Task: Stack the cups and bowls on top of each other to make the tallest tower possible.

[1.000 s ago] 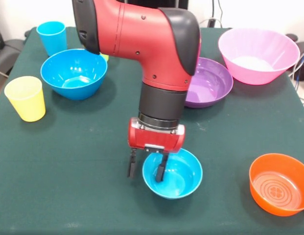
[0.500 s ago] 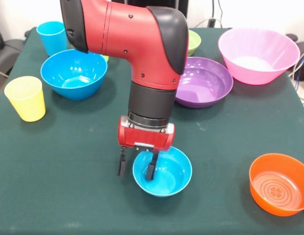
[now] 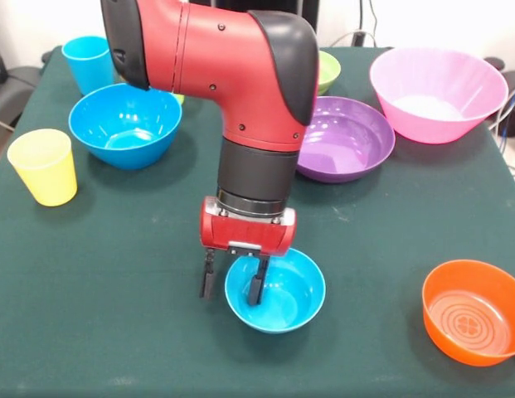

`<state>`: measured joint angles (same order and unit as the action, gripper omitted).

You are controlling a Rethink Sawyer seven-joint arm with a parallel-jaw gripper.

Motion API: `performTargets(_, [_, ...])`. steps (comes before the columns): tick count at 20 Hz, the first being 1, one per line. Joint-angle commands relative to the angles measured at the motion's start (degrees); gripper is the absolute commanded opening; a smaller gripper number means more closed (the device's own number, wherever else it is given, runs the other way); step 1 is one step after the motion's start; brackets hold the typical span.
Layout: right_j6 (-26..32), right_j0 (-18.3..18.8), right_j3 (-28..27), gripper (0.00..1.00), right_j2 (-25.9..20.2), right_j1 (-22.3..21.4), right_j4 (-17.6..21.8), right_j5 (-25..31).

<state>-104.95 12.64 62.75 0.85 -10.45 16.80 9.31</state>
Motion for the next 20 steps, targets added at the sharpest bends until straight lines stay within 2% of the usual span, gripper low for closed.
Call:
performTargets(1, [6.37,-0.66,3.02,1.00,-6.12,1.16,4.59,8.64])
performTargets(7, [7.09,-0.75,4.93,1.00,-7.04,-2.46,4.23,11.32])
performTargets(20, [8.65,0.78,6.72,1.00,-9.65,-6.75,4.04,14.74])
